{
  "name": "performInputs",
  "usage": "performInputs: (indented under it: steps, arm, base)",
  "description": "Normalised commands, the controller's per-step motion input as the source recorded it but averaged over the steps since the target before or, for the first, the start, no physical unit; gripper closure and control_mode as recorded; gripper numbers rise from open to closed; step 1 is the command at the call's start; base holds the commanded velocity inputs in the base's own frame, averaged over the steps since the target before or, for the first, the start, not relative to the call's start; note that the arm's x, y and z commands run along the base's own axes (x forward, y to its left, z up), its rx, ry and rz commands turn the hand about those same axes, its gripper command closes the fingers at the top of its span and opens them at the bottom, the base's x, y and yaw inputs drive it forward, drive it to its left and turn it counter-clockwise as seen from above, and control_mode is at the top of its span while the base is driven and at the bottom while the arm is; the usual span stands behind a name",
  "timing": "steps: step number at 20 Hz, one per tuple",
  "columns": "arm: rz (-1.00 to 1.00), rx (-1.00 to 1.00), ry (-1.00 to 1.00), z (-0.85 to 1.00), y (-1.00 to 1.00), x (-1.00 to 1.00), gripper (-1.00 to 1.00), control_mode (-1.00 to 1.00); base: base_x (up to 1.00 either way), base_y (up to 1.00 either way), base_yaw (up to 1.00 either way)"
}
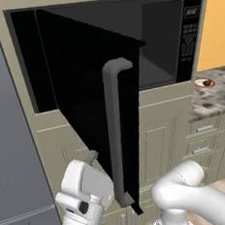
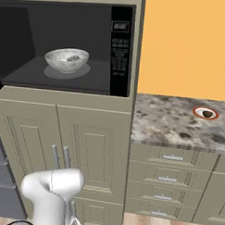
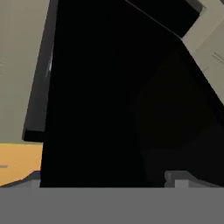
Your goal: Remove the kiwi from the bowl and place it on the small plate. Then place the bowl with only the fish in the microwave, close the door, and press the start button to microwave the fish.
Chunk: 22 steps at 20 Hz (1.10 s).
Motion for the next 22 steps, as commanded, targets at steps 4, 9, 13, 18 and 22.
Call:
performInputs:
  steps: [4,9,13,18,22]
  arm:
    - [0.00,0.18,0.17,0.49,-0.99,0.15,-1.00,-1.00]
    - [0.02,0.15,0.27,0.42,-0.92,0.37,-1.00,-1.00]
    - [0.11,0.06,0.38,0.42,-0.81,0.56,-1.00,-1.00]
    - [0.14,0.02,0.46,0.40,-0.60,0.66,-1.00,-1.00]
    - [0.09,0.08,0.42,0.46,-0.47,0.76,-1.00,-1.00]
  base:
    - [0.00,0.00,0.00]
    - [0.00,0.00,0.00]
    - [0.00,0.00,0.00]
    - [0.00,0.00,0.00]
    - [0.00,0.00,0.00]
